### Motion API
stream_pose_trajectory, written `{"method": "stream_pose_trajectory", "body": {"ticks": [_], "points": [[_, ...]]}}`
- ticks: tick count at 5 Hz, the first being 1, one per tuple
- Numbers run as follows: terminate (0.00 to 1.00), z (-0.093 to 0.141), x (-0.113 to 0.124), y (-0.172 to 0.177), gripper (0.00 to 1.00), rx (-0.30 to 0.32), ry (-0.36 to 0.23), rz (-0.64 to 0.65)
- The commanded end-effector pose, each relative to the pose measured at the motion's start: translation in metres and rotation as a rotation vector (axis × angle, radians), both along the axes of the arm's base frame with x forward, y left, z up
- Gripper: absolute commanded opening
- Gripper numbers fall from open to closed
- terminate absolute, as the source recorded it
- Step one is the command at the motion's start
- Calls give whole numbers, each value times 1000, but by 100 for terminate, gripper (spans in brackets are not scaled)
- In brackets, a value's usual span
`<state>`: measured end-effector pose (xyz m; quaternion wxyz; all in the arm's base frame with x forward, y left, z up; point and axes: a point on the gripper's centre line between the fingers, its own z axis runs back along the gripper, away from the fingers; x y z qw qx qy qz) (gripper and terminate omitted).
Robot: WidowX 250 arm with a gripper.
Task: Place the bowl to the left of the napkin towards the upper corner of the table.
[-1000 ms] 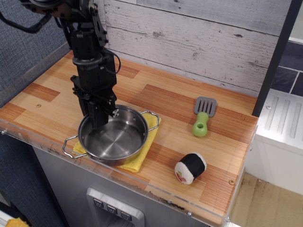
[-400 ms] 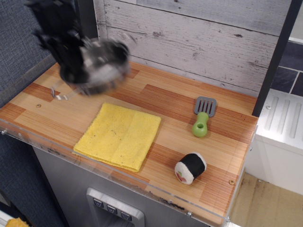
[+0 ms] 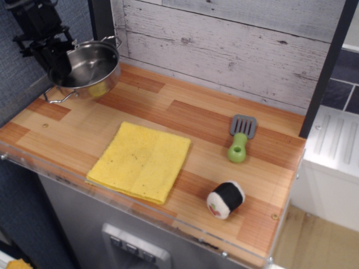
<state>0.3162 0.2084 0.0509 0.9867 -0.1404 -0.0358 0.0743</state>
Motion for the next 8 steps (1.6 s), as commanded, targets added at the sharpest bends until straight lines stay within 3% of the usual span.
{"method": "stream_pose_trajectory", "body": {"ticks": [1,2,3,4,6,8], "points": [[0,-6,16,-7,0,139,-40,-33],[0,-10,19,-17,0,285,-46,-44],[0,-14,20,-18,0,325,-33,-50],[0,-13,18,-12,100,311,-12,-32],[0,43,13,-31,100,249,-163,58],[0,56,9,-87,100,136,-202,121]]}}
